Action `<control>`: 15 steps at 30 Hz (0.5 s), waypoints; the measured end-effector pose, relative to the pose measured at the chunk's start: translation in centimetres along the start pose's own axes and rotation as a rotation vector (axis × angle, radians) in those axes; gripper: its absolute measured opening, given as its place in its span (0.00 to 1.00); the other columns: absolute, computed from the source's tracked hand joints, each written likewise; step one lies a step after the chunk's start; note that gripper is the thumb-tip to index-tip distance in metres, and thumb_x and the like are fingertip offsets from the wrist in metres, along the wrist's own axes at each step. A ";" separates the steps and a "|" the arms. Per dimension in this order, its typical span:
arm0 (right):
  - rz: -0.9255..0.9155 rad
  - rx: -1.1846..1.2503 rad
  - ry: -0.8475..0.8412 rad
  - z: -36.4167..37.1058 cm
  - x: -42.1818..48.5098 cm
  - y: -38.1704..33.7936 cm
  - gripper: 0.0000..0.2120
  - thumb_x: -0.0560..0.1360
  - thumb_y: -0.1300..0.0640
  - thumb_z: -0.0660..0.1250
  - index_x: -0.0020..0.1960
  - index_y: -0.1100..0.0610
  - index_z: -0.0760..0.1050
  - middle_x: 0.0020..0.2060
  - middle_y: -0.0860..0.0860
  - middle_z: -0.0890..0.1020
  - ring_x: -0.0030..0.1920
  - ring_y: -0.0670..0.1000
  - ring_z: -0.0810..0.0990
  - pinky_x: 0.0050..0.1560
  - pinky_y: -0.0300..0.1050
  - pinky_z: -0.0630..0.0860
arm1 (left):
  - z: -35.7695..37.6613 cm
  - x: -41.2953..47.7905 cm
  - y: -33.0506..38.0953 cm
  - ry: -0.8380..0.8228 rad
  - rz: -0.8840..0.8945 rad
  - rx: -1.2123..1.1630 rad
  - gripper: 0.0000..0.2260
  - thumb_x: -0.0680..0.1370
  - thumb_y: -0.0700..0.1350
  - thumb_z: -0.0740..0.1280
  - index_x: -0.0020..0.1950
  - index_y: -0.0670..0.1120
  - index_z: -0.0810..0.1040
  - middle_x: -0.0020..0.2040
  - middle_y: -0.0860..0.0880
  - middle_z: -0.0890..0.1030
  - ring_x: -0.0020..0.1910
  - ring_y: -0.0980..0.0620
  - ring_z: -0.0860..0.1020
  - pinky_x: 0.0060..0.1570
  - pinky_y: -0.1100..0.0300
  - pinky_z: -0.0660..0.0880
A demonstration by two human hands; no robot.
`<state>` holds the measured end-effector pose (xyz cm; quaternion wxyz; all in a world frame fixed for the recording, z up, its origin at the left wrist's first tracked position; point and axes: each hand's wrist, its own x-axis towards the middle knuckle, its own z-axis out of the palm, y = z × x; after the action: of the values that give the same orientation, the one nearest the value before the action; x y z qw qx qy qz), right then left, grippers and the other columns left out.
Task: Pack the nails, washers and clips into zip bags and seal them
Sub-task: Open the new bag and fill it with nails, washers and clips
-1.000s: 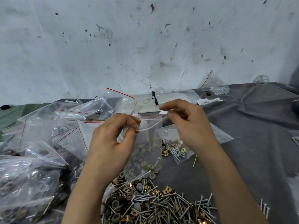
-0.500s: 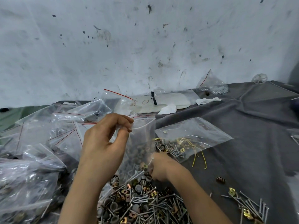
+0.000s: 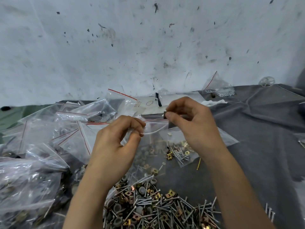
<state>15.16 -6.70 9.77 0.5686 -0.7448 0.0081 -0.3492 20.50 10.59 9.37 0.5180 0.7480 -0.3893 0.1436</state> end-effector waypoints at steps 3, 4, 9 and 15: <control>-0.071 -0.036 -0.098 0.8 -0.5 -1.2 0.08 0.71 0.63 0.72 0.39 0.50 0.78 0.35 0.42 0.82 0.36 0.37 0.77 0.39 0.32 0.71 | 0.2 0.0 0.2 -0.017 0.011 0.019 0.06 0.70 0.49 0.60 0.39 0.52 0.76 0.45 0.58 0.81 0.50 0.56 0.79 0.51 0.55 0.75; -0.063 -0.080 -0.130 1.0 -0.6 -1.2 0.08 0.71 0.62 0.72 0.39 0.50 0.78 0.35 0.39 0.81 0.35 0.36 0.76 0.38 0.29 0.68 | 0.2 0.0 0.2 -0.014 0.011 0.028 0.05 0.71 0.46 0.61 0.39 0.51 0.77 0.44 0.57 0.81 0.50 0.55 0.79 0.50 0.55 0.75; -0.032 -0.093 0.029 1.0 -0.3 0.1 0.09 0.74 0.60 0.68 0.42 0.47 0.78 0.40 0.39 0.80 0.41 0.40 0.78 0.42 0.33 0.75 | 0.0 0.1 0.0 0.050 -0.005 0.038 0.07 0.70 0.51 0.59 0.39 0.52 0.77 0.45 0.59 0.81 0.49 0.58 0.79 0.48 0.58 0.74; 0.269 -0.511 -0.192 2.3 -0.3 5.8 0.10 0.76 0.63 0.65 0.41 0.50 0.77 0.39 0.46 0.81 0.40 0.45 0.79 0.38 0.31 0.74 | -0.4 0.3 -0.9 0.227 -0.094 0.032 0.07 0.70 0.48 0.60 0.38 0.54 0.77 0.44 0.61 0.82 0.48 0.59 0.80 0.48 0.56 0.76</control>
<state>18.37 -6.66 4.38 0.4019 -0.8857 0.1405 -0.1853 21.45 10.98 9.12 0.5528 0.7526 -0.2903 0.2094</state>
